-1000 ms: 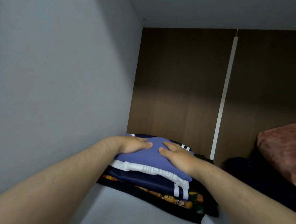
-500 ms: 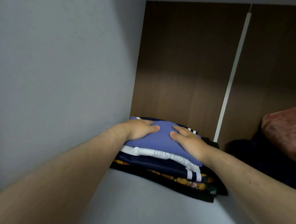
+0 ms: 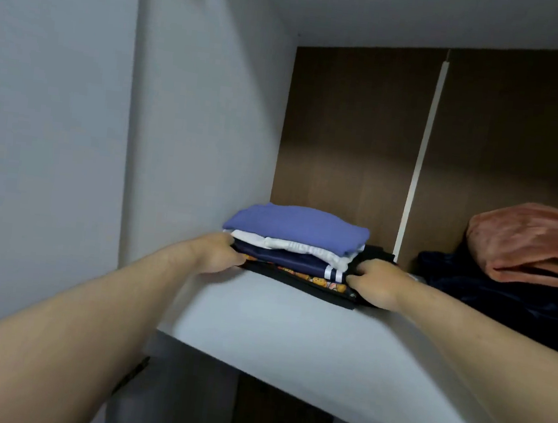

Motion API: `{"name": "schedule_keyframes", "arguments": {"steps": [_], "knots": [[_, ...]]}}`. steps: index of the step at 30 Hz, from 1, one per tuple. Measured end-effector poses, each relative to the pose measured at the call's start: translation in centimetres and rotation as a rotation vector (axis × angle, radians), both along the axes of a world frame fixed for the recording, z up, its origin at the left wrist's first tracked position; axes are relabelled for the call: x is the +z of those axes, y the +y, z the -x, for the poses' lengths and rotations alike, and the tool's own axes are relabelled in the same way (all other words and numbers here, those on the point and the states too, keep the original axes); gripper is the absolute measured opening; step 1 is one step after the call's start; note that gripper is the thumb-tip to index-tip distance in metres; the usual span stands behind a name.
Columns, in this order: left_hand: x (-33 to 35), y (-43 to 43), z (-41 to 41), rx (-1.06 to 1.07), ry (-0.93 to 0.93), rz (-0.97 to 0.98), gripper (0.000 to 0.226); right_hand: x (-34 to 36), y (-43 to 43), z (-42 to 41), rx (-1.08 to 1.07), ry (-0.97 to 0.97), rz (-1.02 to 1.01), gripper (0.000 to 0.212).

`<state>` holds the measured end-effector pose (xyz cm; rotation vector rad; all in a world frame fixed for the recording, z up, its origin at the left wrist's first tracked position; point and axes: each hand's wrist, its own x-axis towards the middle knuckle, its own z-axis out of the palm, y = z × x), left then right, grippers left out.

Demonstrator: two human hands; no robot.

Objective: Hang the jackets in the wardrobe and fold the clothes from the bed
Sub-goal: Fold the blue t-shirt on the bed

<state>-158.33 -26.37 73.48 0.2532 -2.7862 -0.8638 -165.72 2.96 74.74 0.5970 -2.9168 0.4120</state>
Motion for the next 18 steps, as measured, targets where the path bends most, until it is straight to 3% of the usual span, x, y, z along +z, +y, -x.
{"name": "schedule_keyframes", "arguments": {"steps": [2, 5, 8, 18], "knots": [[0.5, 1.1, -3.9, 0.029, -0.011, 0.13, 0.013, 0.4, 0.4, -1.4, 0.039, 0.1, -0.024, 0.02], [0.9, 2.4, -10.1, 0.102, 0.006, 0.302, 0.035, 1.3, -0.1, -4.4, 0.141, 0.326, -0.075, 0.011], [0.7, 3.0, -16.5, 0.149, -0.017, 0.4, 0.052, 1.8, -1.9, -8.0, 0.337, 0.435, -0.054, 0.007], [1.0, 0.9, -39.9, 0.426, -0.017, 0.563, 0.051, -0.2, -11.5, -25.3, 0.902, 0.519, -0.075, 0.043]]}}
